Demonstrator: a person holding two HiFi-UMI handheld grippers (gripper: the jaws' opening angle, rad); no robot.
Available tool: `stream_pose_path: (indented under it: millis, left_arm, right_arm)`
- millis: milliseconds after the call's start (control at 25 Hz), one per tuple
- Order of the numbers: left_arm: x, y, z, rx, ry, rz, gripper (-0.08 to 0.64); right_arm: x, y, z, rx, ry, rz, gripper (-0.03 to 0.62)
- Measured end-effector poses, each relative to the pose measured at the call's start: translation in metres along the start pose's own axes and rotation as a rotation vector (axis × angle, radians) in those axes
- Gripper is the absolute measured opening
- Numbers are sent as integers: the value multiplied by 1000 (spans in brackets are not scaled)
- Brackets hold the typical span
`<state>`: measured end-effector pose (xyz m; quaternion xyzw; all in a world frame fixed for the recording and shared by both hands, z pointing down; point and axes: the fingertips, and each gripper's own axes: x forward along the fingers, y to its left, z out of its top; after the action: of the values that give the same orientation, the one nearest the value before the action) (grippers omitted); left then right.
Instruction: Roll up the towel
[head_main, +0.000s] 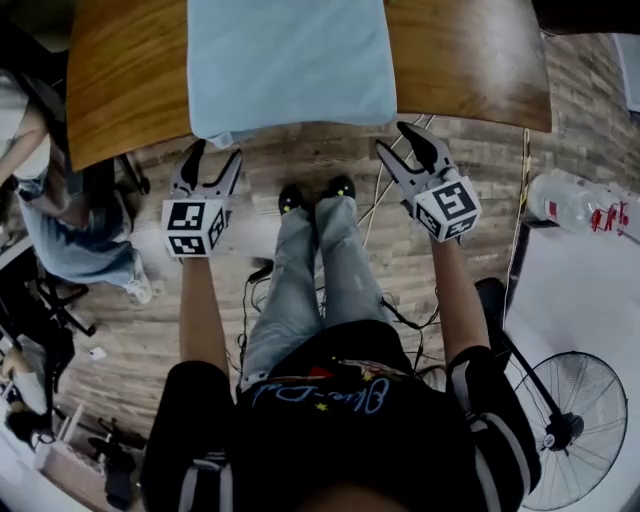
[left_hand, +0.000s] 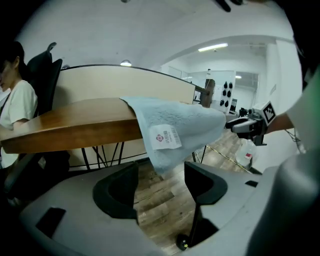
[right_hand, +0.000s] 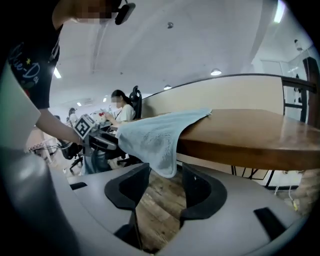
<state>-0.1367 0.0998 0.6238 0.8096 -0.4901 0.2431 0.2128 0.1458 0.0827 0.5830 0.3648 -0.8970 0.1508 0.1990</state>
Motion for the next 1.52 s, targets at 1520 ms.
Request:
stream_pose_path:
  millis: [1520]
  left_arm:
    - [-86, -13, 100, -135, -152, 15, 29]
  right_arm:
    - [-52, 4, 102, 469, -271, 324, 9]
